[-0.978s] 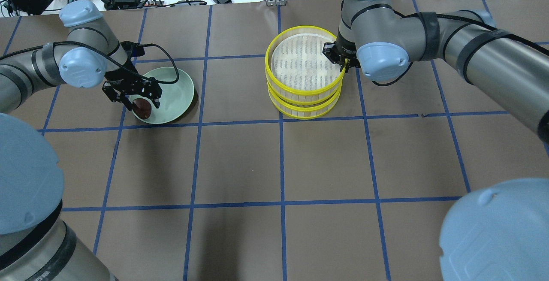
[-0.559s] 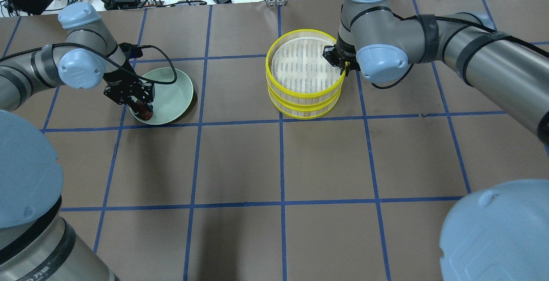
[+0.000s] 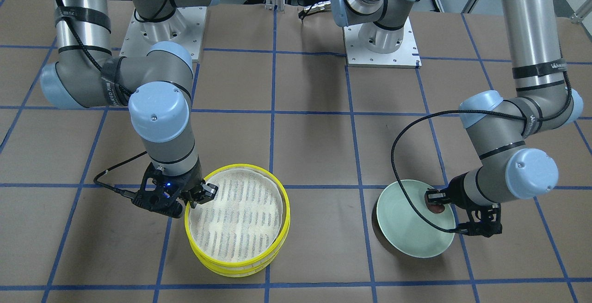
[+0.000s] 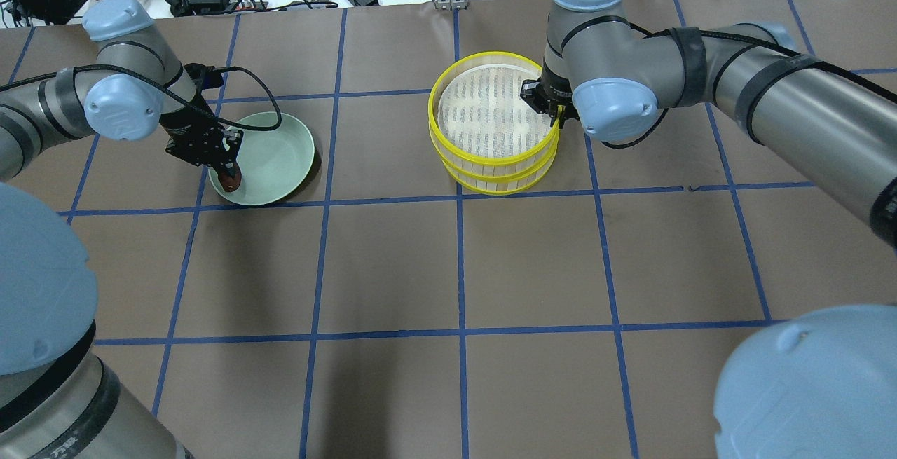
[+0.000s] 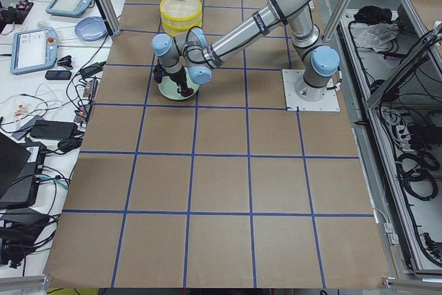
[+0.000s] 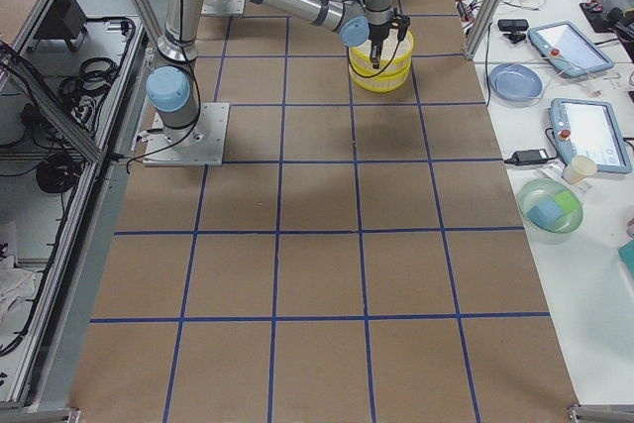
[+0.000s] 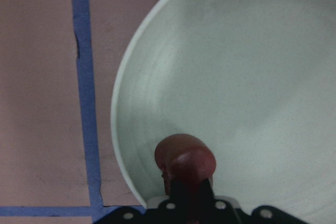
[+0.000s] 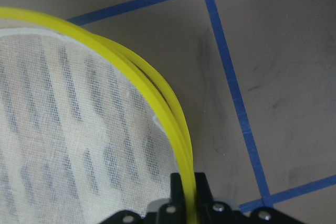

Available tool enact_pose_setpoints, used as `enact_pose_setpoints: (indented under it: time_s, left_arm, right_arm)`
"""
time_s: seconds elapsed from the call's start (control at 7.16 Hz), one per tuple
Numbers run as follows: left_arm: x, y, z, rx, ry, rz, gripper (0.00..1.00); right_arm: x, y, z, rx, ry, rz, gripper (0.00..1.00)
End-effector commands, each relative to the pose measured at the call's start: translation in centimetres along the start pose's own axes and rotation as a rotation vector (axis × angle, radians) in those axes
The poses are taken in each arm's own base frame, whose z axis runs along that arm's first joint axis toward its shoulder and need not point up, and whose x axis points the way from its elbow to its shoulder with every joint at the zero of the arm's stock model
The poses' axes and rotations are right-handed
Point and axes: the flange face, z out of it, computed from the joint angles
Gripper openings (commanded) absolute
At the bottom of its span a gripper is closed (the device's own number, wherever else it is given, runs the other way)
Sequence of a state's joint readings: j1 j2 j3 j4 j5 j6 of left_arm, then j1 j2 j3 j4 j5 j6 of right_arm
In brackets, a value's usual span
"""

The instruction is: Stack buns with steamer

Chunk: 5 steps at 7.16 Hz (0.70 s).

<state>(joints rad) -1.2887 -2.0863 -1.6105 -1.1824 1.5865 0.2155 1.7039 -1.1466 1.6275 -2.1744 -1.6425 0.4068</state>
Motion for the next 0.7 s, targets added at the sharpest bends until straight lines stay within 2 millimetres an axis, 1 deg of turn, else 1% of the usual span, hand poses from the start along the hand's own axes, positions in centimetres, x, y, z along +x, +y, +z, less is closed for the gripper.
enact_pose_setpoints:
  time_s: [0.0,0.14,0.28,0.42,0.56]
  left_arm:
    - [-0.2,-0.4,-3.9,0.055,-0.012,-0.031,0.0]
    - [0.0,-0.2,-6.3,0.083,-0.012,-0.054,0.0]
    - [0.5,0.6,-8.0,0.1,-0.015,-0.05,0.0]
    - [0.6,1.2,-9.5,0.122,-0.019,-0.071,0.0]
    - [0.7,1.7,-10.3,0.125,-0.019,-0.076,0.0]
  right_arm:
    - [0.1,-0.2,-0.3,0.014,-0.002,-0.017,0.0]
    - [0.3,-0.4,-0.2,0.015,-0.002,-0.036,0.0]
    - [0.3,-0.5,0.0,0.014,-0.001,-0.037,0.0]
    - [0.7,-0.7,-0.1,0.014,0.0,-0.034,0.0]
    - [0.8,-0.8,0.0,0.012,0.001,-0.031,0.0]
